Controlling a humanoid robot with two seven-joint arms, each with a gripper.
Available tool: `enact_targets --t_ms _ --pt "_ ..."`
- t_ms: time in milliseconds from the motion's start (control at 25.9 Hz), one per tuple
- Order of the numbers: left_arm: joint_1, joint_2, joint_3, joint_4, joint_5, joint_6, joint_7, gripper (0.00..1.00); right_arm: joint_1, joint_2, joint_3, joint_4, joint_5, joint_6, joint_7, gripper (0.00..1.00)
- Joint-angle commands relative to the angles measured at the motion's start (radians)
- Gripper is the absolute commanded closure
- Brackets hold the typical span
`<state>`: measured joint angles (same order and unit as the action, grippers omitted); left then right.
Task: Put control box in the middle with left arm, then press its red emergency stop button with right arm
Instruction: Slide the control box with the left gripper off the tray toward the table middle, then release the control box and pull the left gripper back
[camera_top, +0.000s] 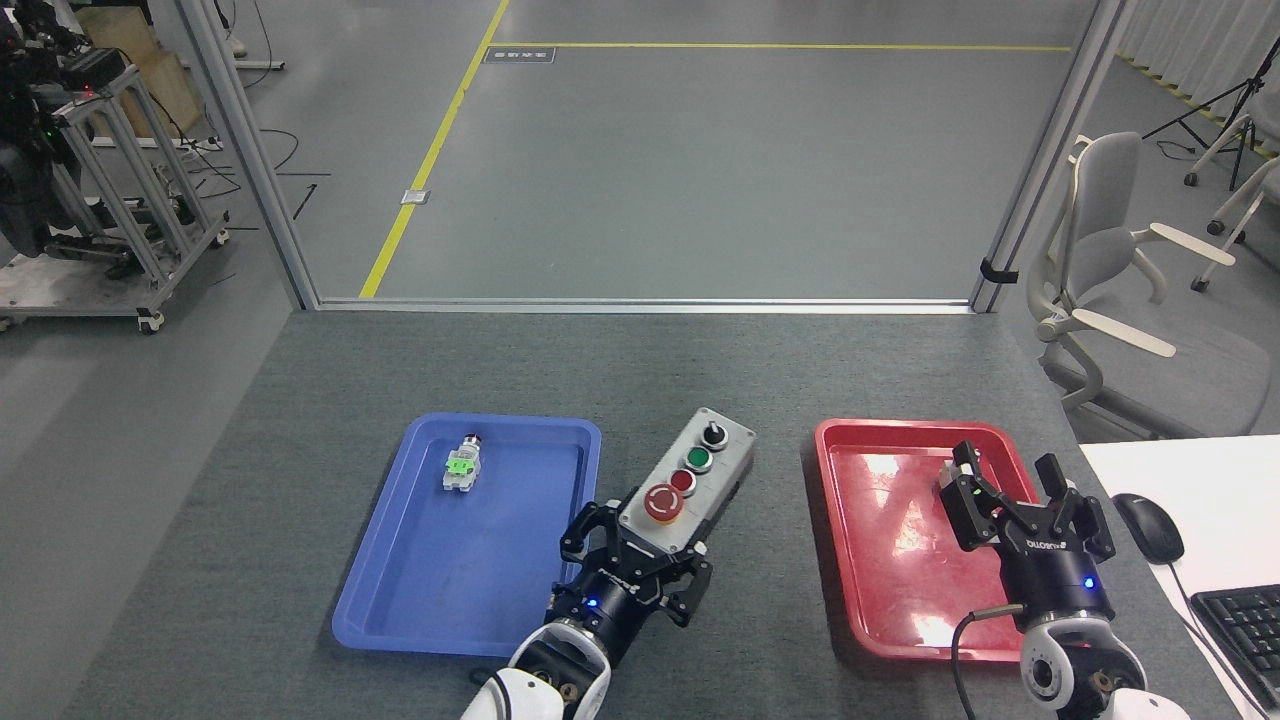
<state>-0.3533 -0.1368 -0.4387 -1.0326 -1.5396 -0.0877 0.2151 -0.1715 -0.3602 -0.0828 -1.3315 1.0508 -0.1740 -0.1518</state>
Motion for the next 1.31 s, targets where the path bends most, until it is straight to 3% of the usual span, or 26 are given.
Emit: enact_targets --t_ms 0,270,541,695,772,811,849,888,927,1120,1274 --pt "-0.021 -0.004 -0.094 0.045 0.027 0.017 -0.02 1.0 0.0 -0.002 0.0 0.0 0.0 0.001 0.0 0.01" --pt "-0.082 -0.004 -0.244 0.154 0.157 0.028 -0.017 1.0 0.001 0.0 0.002 0.0 0.0 0.002 0.0 0.01" --pt "-0.133 -0.004 -0.247 0.289 0.18 0.025 0.021 1.0 0.001 0.0 0.002 0.0 0.0 0.002 0.0 0.01" --pt "-0.133 -0.004 -0.247 0.302 0.182 0.026 0.023 0.91 0.001 0.0 0.002 0.002 0.0 0.002 0.0 0.01" --pt "-0.134 -0.004 -0.247 0.324 0.184 0.028 0.024 0.84 0.003 0.001 0.002 0.002 0.0 0.002 0.0 0.01" --pt "-0.134 -0.003 -0.247 0.33 0.184 0.028 0.026 0.73 0.003 0.001 0.003 0.003 0.0 0.002 0.0 0.01" --pt "-0.134 -0.003 -0.247 0.33 0.185 0.031 0.03 0.4 0.004 0.001 0.003 0.003 0.0 0.002 0.0 0.01" --pt "-0.134 -0.003 -0.245 0.33 0.191 0.036 0.038 0.14 0.004 0.001 0.003 0.003 0.0 0.002 0.0 0.01" --pt "-0.134 -0.003 -0.245 0.329 0.196 0.039 0.044 0.04 0.004 0.001 0.003 0.003 0.0 0.002 0.0 0.01" --pt "-0.13 -0.001 -0.239 0.312 0.196 0.045 0.058 0.01 0.001 0.0 0.003 0.003 0.0 0.001 0.0 0.01" --pt "-0.088 0.002 -0.236 0.204 0.191 0.077 0.078 0.01 -0.002 0.0 0.005 0.005 0.0 0.007 0.0 0.06"
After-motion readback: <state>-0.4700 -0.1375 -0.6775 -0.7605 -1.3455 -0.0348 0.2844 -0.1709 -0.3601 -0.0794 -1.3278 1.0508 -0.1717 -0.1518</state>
